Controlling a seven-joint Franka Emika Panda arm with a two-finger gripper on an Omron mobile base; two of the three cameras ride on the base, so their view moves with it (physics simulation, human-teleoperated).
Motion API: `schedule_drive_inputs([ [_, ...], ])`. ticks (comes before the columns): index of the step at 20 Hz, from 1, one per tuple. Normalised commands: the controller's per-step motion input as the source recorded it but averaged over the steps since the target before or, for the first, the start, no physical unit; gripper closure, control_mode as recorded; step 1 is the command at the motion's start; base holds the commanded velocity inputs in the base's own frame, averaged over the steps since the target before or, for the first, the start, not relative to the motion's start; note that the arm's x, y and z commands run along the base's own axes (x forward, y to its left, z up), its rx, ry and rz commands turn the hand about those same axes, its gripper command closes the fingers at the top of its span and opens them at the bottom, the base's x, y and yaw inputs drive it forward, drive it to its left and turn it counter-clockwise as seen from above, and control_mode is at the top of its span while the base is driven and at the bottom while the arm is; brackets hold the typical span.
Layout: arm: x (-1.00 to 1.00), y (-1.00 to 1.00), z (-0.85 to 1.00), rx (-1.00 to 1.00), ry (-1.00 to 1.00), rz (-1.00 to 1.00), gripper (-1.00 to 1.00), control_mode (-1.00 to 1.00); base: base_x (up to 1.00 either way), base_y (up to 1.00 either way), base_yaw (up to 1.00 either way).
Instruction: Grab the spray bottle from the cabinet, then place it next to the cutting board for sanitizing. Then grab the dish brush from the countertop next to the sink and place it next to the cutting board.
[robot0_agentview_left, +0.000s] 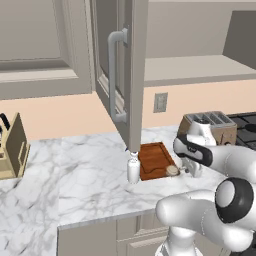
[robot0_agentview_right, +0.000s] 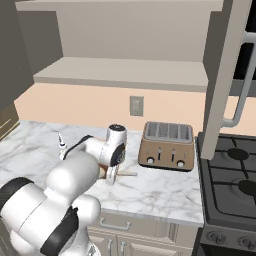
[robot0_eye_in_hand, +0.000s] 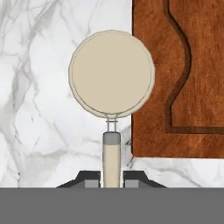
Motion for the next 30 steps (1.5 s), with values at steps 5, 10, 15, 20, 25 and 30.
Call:
schedule_drive_inputs([
  [5, 0.00, -0.48, 0.00, 0.00, -0.07, 0.20, 1.00, -1.00, 0.00, 0.00, 0.00],
  [10, -0.08, -0.26, -0.13, 0.00, -0.06, 0.24, 1.00, -1.00, 0.00, 0.00, 0.00],
  [15, -0.22, -0.11, -0.42, -0.05, 0.00, 0.19, 1.00, -1.00, 0.00, 0.00, 0.00],
  [20, -0.25, -0.10, -0.36, -0.01, 0.00, 0.11, 1.00, -1.00, 0.00, 0.00, 0.00],
  [25, -0.03, 0.00, -0.34, 0.00, -0.05, 0.04, 1.00, -1.00, 0.00, 0.00, 0.00],
  [30, -0.01, 0.01, -0.04, -0.01, -0.04, 0.00, -1.00, -1.00, 0.00, 0.00, 0.00],
])
